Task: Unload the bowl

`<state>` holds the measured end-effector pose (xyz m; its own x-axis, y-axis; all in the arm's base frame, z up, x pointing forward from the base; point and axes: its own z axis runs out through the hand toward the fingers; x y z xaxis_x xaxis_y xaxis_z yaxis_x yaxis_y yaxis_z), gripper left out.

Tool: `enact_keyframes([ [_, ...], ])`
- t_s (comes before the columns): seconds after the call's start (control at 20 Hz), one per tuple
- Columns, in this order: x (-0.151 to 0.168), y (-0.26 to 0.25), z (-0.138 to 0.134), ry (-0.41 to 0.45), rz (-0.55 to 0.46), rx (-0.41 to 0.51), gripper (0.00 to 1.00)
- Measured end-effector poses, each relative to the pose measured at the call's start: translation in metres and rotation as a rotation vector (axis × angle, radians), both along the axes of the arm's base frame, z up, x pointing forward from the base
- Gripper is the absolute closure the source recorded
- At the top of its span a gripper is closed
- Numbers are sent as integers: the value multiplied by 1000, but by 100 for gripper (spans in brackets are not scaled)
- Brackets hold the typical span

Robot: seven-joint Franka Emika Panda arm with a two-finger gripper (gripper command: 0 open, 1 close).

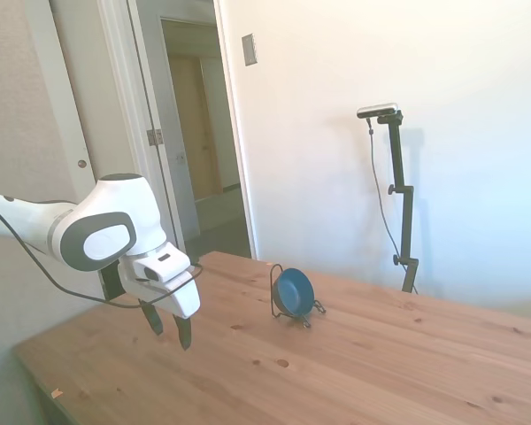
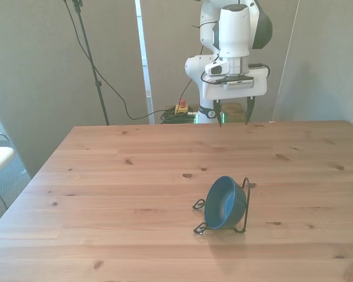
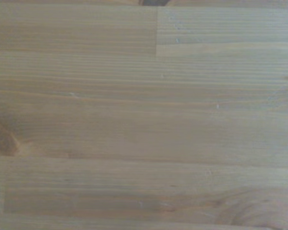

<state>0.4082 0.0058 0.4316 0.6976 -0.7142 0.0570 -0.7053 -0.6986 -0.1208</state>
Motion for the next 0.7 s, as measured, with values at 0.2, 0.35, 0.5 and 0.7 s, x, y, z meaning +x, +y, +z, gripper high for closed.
enact_keyframes([
  [0.2,5,-6,3,-8,-12,5,0],
  [0.35,15,-13,5,-15,-25,12,0],
  [0.5,30,-16,9,-35,-24,14,0],
  [0.7,51,-28,18,-74,-23,17,0],
])
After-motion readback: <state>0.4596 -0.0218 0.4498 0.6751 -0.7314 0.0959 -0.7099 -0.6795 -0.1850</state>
